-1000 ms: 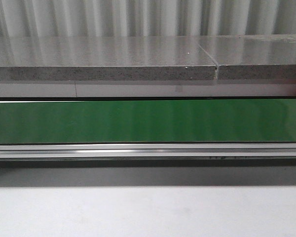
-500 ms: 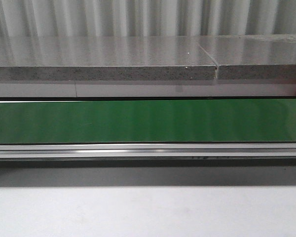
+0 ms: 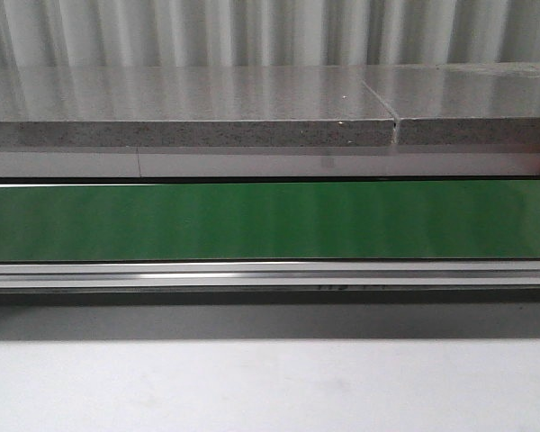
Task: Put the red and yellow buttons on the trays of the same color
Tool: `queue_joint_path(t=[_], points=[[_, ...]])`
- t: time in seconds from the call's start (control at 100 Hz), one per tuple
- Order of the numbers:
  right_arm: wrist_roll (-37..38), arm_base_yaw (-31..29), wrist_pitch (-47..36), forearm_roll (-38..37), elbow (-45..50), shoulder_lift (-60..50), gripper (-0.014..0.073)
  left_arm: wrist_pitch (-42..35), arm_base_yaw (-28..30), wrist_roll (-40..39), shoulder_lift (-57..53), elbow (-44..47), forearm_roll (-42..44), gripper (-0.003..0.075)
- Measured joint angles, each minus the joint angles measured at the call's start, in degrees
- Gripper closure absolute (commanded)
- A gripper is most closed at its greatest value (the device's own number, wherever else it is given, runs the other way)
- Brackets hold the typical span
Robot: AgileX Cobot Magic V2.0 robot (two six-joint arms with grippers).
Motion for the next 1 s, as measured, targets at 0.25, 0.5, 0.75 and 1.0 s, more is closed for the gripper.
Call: queue_joint_path(t=[0.25,0.5,0.75,1.0], points=[[0.0,0.0,-0.93,0.39,0.0,1.65,0.0498,0.0,0.0,0.0,0.0,0.0,0.0,0.0741],[0.0,0.0,-1.67,1.67,0.0,4.5,0.0498,0.0,0.0,0.0,0.0,0.0,0.0,0.0741],[0.0,0.0,-2.09,2.11,0.0,5.39,0.0367,0.0,0.0,0.0,0.0,0.0,0.0,0.0741],[0.0,0.0,-1.7,2.16,0.0,5.39,0.011,0.0,0.0,0.0,0.0,0.0,0.0,0.0741]])
